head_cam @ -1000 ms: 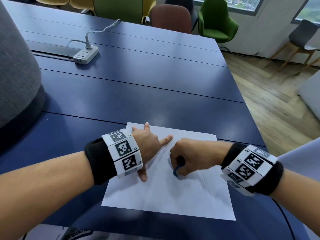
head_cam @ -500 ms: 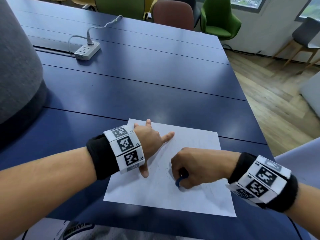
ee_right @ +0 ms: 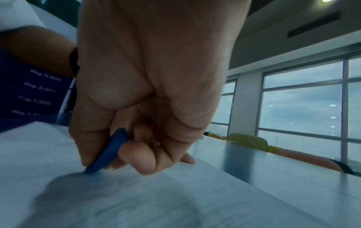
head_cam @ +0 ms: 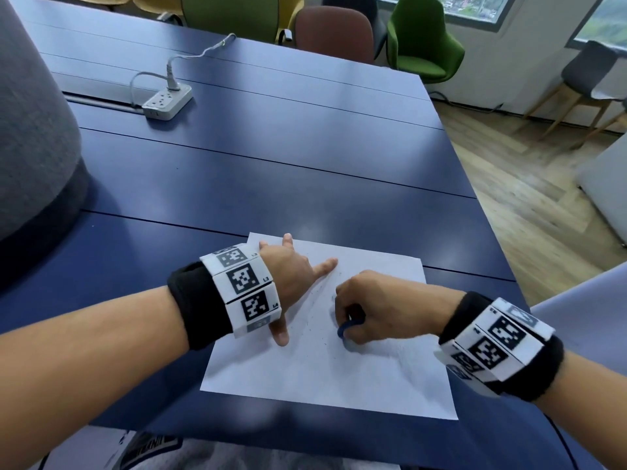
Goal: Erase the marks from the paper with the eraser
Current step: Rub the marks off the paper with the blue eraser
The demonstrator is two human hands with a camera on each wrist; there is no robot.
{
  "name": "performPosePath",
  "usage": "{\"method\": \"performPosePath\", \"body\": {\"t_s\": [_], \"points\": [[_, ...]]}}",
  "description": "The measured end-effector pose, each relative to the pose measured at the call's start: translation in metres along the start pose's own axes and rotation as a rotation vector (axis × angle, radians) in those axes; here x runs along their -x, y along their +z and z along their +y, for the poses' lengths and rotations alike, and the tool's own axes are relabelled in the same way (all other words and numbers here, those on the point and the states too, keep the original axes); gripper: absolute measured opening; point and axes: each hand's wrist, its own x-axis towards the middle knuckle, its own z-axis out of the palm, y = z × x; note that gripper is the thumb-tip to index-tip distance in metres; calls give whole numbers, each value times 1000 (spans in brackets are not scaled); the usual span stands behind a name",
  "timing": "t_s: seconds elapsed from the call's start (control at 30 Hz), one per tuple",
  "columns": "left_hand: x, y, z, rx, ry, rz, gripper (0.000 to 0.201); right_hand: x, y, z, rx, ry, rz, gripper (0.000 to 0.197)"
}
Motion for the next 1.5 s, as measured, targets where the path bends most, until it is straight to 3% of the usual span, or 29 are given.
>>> {"method": "performPosePath", "body": {"t_s": [0.1,0.27,0.4,0.53,0.67,0.77,0.9,1.07,1.27,1.37,1.43,1.5], "points": [[2,-2,2,-9,-6,-8,147,4,5,-10,2,-56,-115,6],[1,-2,1,-2,7,-1,148,-5,1,-6,-3,-18,-16,7],[3,-3,3,-14,-3,-3,147,1,7,-17,-11,-61,-163,5],[3,-4,2,-2,0,7,147,-2,0,-12,42,10,9,6],[6,-6,5,-5,-16,12,146,18,16,-22,25,-49,-38,3],[9,-7,5,-6,-36,8,143,44,26,-17,1,27,138,5],[13,-4,-7,46,-58,1,146,87,56,-11,-128,313,505,10],[18,1,-16,144,-43,-8,141,93,111,-20,-197,413,612,6],[48,23,7,301,8,150,103,87,129,-21,-259,403,789,6],[61,35,46,338,30,228,103,87,131,-21,-284,404,792,18],[62,46,81,363,53,362,89,88,131,-19,-308,389,807,27],[56,59,110,418,92,310,85,90,132,-18,-346,378,820,48]]}}
